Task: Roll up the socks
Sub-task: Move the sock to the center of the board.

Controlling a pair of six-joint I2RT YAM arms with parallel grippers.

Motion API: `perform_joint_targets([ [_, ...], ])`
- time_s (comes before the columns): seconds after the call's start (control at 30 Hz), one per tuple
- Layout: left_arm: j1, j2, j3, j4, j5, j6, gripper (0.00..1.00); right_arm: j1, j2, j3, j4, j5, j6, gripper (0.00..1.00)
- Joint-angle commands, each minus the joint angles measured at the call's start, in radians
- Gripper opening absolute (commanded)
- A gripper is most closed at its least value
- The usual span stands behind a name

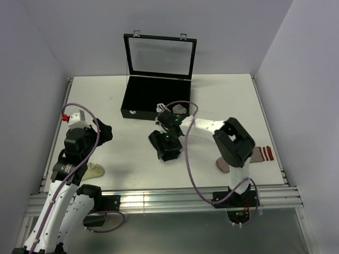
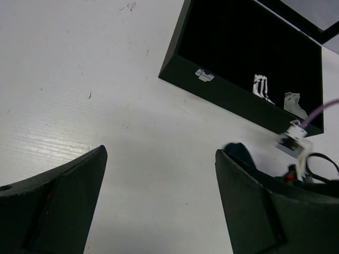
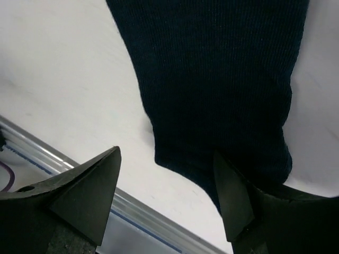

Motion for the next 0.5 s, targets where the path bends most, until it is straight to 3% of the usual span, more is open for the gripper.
perform_joint_targets([
  [0.0,-0.009,-0.006,0.0,0.029,0.003,-0.001,0.89,0.07,0.136,0.179,-0.05,-0.021,-0.161,0.77],
  [0.13,-0.015,-0.002,0.002,0.032,0.003,0.002,0.89,0.084,0.254,0.372,-0.068,-0.046,-0.195,0.77],
  [0.27,-0.035,-0.002,0.002,0.033,0.02,0.002,0.89,0.084,0.262,0.544,-0.111,-0.035,-0.233,0.77],
  [0.4,-0.061,0.007,-0.008,0.064,0.089,0.011,0.86,0.084,0.138,0.492,-0.056,0.008,-0.234,0.77],
  [0.47,-0.071,0.02,-0.008,0.082,0.121,0.016,0.83,0.083,0.018,0.39,0.011,0.086,-0.212,0.78],
])
